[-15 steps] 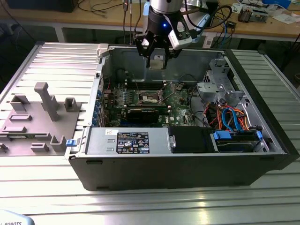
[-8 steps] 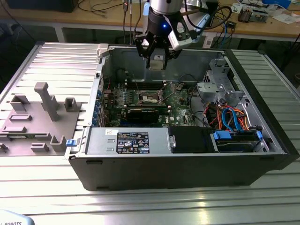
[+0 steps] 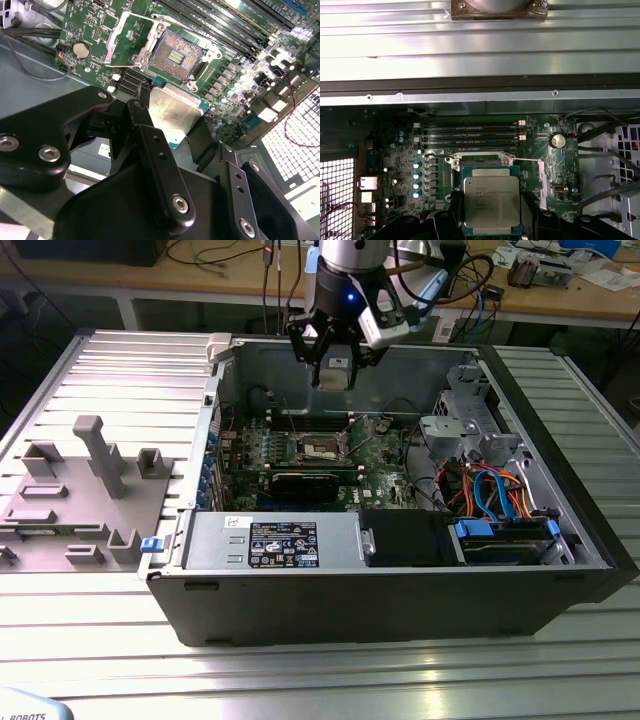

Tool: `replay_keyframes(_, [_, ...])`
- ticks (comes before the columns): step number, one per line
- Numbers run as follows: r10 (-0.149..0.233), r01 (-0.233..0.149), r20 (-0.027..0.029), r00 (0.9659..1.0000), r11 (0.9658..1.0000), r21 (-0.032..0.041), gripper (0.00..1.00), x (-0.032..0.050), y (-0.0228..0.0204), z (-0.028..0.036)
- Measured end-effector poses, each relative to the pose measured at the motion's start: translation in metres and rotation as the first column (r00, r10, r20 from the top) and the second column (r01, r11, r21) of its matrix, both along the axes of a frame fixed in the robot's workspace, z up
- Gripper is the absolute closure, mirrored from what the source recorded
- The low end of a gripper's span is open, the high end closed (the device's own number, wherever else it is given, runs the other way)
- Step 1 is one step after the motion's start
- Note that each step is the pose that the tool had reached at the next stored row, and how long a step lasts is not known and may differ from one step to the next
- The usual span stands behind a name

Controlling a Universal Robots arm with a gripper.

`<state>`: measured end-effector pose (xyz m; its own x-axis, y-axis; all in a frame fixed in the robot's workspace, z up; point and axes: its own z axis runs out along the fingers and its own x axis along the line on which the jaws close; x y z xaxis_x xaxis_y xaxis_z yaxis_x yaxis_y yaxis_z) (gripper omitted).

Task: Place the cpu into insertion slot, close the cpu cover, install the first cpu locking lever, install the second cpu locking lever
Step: 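Place the cpu into insertion slot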

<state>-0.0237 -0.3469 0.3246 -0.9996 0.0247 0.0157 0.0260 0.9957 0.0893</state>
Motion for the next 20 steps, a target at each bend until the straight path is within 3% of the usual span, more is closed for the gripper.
replay_keyframes(20, [0.0, 0.0, 0.0001, 1.0, 1.0, 0.0, 0.46, 0.0, 0.0, -0.0071])
